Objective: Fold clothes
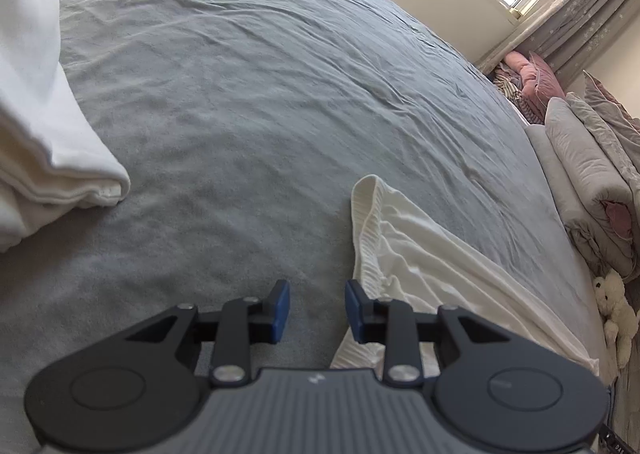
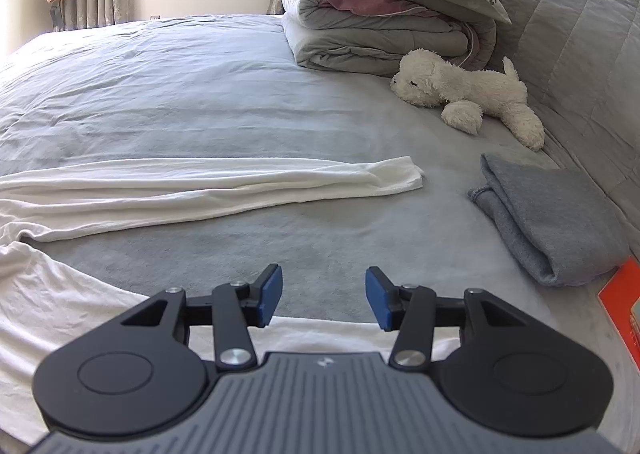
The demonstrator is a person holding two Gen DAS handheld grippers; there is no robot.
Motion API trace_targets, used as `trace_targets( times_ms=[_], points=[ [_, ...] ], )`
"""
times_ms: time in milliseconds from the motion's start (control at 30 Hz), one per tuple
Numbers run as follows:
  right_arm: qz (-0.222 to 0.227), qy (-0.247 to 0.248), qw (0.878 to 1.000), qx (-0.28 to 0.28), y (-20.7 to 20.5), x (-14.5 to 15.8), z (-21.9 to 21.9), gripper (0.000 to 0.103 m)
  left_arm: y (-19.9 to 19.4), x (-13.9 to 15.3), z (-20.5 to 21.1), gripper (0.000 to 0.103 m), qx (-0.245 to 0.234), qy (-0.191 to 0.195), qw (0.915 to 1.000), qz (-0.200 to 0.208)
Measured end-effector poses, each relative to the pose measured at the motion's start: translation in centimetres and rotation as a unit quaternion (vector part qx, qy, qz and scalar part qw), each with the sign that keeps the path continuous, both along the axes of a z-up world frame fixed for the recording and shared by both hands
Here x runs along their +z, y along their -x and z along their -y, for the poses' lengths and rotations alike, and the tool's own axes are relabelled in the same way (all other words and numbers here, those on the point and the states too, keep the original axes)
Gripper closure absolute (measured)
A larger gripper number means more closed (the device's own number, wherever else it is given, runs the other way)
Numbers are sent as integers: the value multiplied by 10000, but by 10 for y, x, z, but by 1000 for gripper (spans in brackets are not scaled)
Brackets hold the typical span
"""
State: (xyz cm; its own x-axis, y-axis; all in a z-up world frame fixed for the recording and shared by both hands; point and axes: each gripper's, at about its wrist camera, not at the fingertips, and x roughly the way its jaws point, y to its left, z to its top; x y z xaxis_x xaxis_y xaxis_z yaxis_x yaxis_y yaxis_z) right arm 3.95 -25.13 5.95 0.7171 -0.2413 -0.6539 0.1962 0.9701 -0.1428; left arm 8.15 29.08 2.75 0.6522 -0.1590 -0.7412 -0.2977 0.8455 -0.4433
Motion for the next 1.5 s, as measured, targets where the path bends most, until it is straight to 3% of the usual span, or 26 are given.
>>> trace_targets(
  times_ms=[167,367,567,600,667,767,1033,1500],
  points=[
    [-16,26,10000,28,-1,-1,-2,52,-3,0,18,72,-353,-326,9988,31],
    [-35,55,10000,28,0,-2,-3,52,-6,3,25,72,-504,-190,9985,97],
    [-45,69,9999,60,0,-2,-4,51,-10,-4,35,73,-663,-363,9971,63],
    [-46,72,9999,64,0,-3,-4,51,-11,-4,36,74,-654,-405,9970,72],
    [-50,83,9999,59,-1,-3,-5,51,-12,-4,39,93,-625,-505,9967,52],
    [-55,87,9999,39,-1,-3,-5,51,-13,-5,43,99,-618,-710,9956,30],
    [-44,89,9999,47,-1,-2,-6,51,-11,7,30,102,-332,-759,9966,44],
    [-12,52,10000,31,0,0,-3,51,-11,15,18,102,-86,-1220,9925,-49]
  ],
)
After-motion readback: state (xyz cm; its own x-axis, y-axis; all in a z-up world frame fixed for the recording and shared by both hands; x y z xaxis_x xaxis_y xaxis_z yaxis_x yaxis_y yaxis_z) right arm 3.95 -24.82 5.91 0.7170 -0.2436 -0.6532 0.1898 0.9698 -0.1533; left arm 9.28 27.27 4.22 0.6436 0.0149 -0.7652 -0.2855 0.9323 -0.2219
